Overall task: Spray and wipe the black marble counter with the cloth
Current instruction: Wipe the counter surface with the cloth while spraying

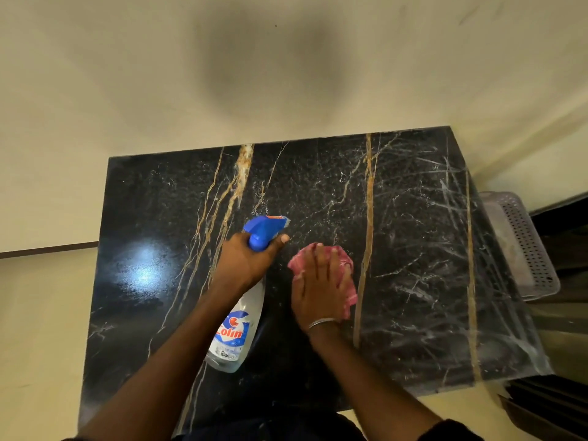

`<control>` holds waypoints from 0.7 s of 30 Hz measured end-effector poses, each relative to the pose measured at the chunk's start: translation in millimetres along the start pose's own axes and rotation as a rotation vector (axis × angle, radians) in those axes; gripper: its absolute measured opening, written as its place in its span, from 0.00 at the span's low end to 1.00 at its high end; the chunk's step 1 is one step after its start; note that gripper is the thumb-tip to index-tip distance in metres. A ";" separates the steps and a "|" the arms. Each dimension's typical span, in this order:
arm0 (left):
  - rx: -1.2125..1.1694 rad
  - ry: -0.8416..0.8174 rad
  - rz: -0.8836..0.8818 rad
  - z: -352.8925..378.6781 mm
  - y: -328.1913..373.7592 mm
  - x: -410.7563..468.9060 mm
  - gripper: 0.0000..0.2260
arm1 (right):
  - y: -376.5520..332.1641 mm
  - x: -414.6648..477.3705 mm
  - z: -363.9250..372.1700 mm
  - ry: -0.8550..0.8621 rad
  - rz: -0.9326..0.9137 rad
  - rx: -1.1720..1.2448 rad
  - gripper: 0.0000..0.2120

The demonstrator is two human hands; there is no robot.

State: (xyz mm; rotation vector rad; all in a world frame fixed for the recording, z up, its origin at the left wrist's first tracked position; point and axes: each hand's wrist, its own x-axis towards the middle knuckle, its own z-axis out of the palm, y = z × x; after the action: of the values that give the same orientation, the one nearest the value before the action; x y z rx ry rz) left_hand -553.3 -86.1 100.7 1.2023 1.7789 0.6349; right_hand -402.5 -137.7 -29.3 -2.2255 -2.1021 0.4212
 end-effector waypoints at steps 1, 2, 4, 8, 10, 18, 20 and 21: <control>0.007 0.010 0.005 0.8 -0.7 -0.5 0.10 | -13.4 -10.2 7.2 -0.028 -0.071 -0.004 0.31; 0.008 0.021 0.008 1.3 -1.1 -1.3 0.11 | -23.4 -18.3 13.0 -0.050 -0.142 -0.017 0.32; 0.006 0.032 0.008 2.6 -1.8 -2.3 0.12 | -28.2 -23.2 15.2 -0.086 -0.249 -0.046 0.32; 0.018 0.020 0.024 5.3 -5.5 -4.3 0.12 | 8.9 -11.9 -2.0 -0.057 -0.318 -0.055 0.31; 0.016 0.014 0.021 5.6 -8.1 -5.9 0.15 | 41.4 -2.2 -11.6 0.001 -0.216 -0.058 0.30; 0.014 -0.017 0.053 0.8 -14.3 -19.1 0.17 | 78.0 11.6 -20.5 0.060 0.109 -0.079 0.30; 0.014 -0.020 0.051 1.2 -18.7 -23.3 0.18 | 58.0 0.3 -15.6 0.056 0.108 -0.075 0.30; 0.013 -0.016 0.046 1.6 -20.5 -26.2 0.18 | 47.0 -7.7 -11.9 0.043 0.081 -0.064 0.30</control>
State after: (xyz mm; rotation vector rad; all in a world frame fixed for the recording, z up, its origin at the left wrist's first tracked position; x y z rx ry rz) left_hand -557.5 -118.3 93.7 1.2570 1.7487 0.6399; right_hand -354.3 -147.0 -27.0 -2.3394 -2.0379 0.3108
